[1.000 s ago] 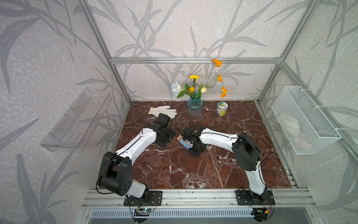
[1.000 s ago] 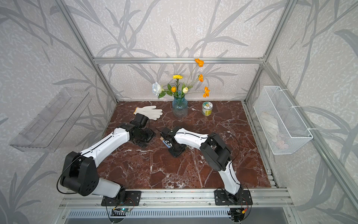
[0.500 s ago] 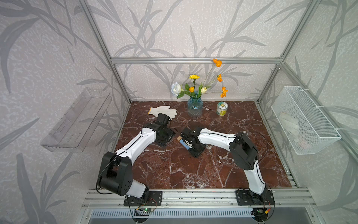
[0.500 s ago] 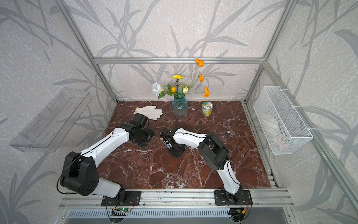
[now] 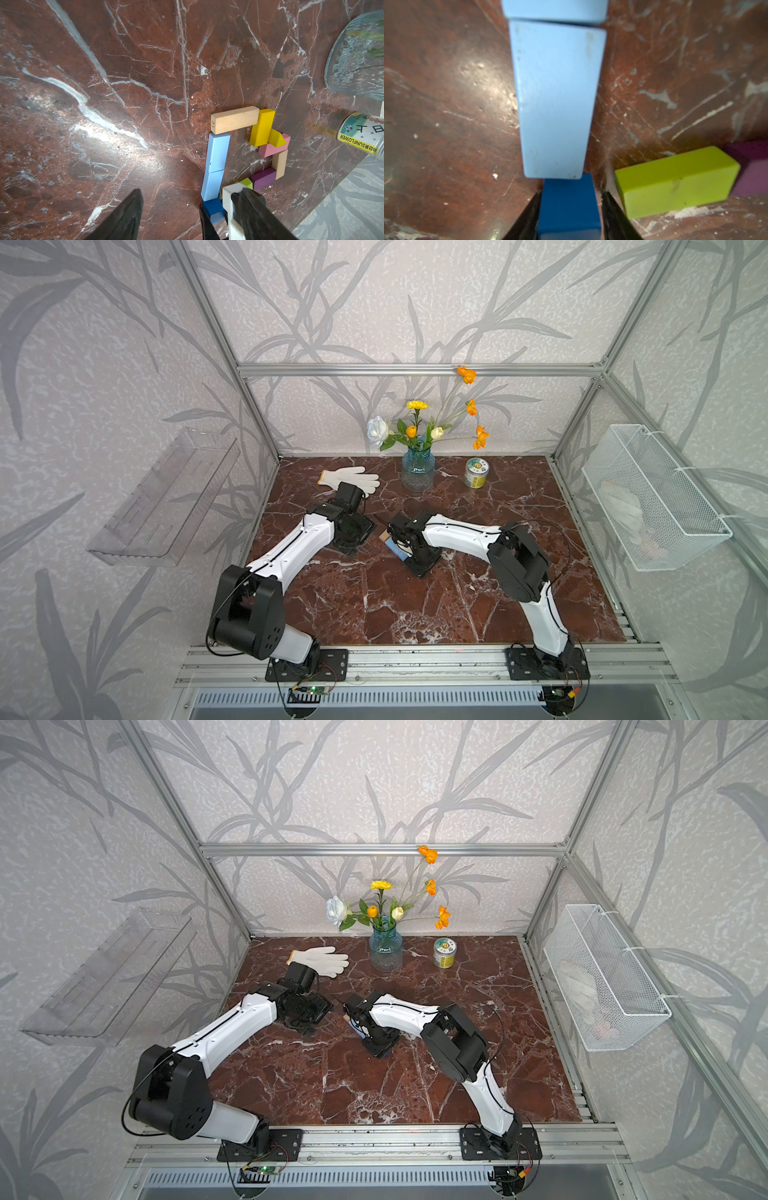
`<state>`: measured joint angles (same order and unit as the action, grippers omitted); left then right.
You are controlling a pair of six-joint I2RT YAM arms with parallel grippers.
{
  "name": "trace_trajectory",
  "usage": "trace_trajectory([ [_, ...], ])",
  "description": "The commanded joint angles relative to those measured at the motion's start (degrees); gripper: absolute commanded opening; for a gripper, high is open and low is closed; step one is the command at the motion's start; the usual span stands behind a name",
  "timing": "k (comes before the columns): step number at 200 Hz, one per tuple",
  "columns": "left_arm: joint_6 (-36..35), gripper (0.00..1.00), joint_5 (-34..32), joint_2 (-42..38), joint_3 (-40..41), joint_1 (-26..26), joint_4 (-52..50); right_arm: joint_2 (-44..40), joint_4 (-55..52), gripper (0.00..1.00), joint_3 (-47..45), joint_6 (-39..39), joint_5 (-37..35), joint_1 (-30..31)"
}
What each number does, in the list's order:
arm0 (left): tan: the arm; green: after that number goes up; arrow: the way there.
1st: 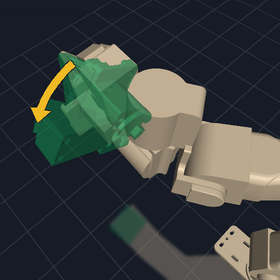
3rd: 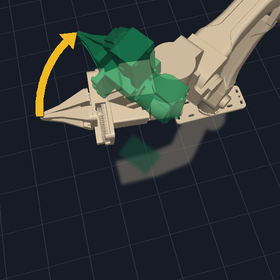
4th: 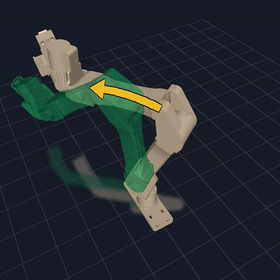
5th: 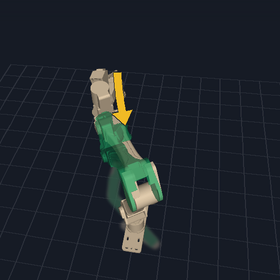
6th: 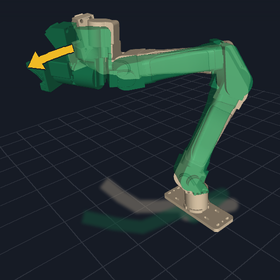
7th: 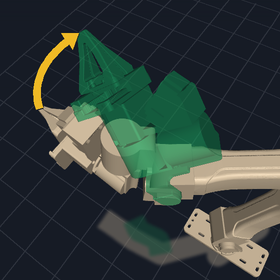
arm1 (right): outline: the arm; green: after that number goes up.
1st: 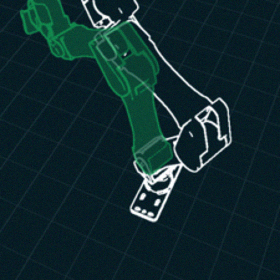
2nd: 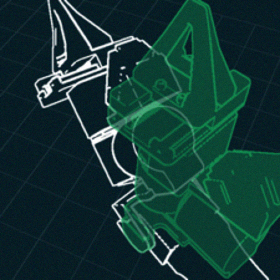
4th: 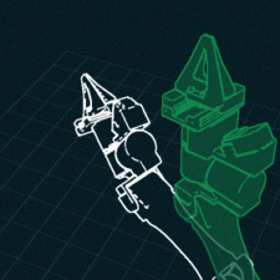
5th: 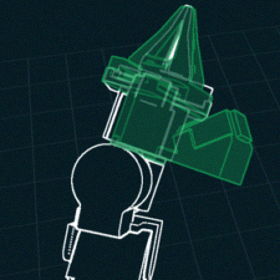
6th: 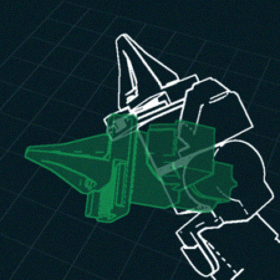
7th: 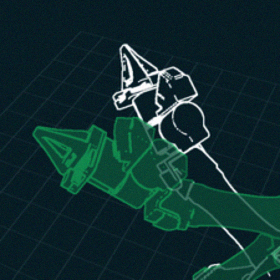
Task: Assemble a heart with building blocks
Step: Assemble the building block at the center of the board.
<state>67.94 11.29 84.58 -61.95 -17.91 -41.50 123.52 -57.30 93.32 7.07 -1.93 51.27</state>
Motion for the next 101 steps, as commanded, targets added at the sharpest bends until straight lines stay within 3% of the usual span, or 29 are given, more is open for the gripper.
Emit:
trace_trajectory([
  [1,-0.3,0.74,0.2,0.6,0.3,0.3,0.1,-0.2,-1.8,0.50,1.8,0.5,-1.7,-0.2],
  [101,-0.1,0.74,0.5,0.6,0.4,0.3,0.8,-2.0,-2.2,0.51,2.6,0.3,-3.5,-0.2],
])
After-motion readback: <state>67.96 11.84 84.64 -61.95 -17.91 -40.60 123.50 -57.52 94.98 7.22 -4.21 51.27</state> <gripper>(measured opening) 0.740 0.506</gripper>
